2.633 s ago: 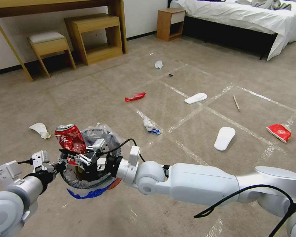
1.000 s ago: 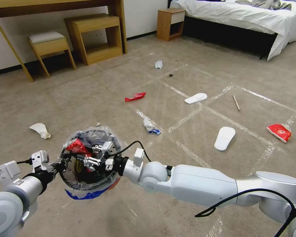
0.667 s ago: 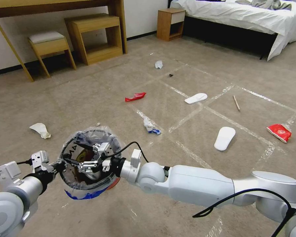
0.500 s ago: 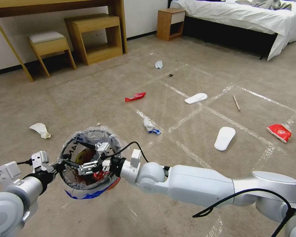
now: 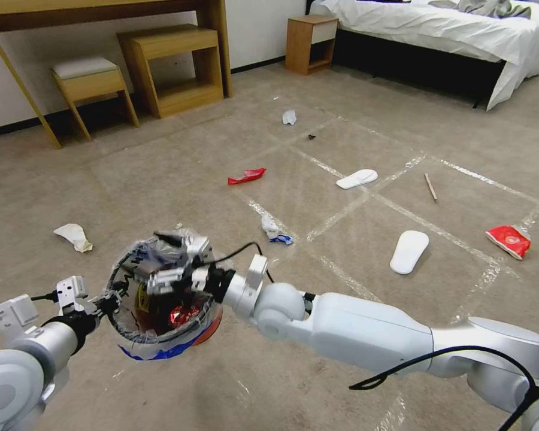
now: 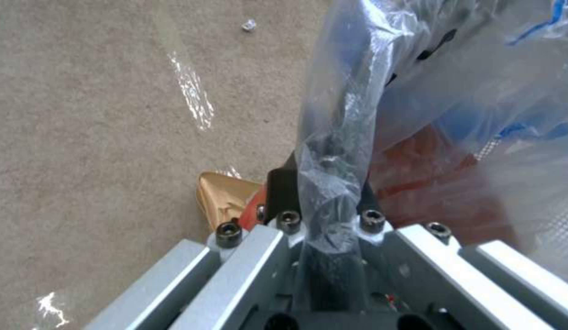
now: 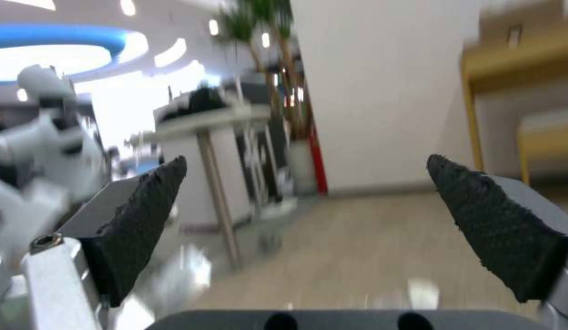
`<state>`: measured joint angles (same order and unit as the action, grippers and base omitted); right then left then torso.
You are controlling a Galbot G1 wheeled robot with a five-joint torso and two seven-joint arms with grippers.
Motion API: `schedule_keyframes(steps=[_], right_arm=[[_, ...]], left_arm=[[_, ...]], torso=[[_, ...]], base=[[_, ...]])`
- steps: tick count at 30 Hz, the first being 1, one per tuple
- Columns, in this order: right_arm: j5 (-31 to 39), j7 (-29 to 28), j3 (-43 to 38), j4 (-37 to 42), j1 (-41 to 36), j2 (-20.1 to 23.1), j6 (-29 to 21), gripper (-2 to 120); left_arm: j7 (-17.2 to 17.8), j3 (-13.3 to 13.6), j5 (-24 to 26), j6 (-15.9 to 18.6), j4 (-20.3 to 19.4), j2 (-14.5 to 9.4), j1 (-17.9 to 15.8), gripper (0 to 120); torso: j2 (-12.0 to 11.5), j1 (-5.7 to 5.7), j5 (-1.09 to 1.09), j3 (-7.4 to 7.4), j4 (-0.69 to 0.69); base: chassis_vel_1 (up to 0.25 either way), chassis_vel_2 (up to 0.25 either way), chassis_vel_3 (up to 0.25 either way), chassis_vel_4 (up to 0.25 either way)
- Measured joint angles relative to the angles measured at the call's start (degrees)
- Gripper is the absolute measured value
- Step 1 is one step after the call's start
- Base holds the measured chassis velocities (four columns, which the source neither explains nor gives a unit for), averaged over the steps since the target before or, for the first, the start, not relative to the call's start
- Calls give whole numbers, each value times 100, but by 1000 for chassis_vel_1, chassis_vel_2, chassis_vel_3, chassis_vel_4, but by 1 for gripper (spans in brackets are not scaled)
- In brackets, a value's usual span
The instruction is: Pick up the trash bin and place the garbage on the floor into it.
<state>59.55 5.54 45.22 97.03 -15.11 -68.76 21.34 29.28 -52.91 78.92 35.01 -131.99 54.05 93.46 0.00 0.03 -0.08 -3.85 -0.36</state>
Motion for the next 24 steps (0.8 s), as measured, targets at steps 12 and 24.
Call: schedule_keyframes(steps=[12, 24], right_arm=[[-89, 117, -1330, 334, 68, -269, 190, 100], [78, -364, -4010, 671, -976, 962, -362, 100]], left_arm=[[-2, -39, -7, -11, 16, 11, 22, 1], [-32, -110, -96, -50, 62, 125, -13, 1]], torso=[[0, 0, 0, 0, 1], [0, 0, 4, 0, -1]], base=[[0, 0, 0, 0], [0, 0, 0, 0]])
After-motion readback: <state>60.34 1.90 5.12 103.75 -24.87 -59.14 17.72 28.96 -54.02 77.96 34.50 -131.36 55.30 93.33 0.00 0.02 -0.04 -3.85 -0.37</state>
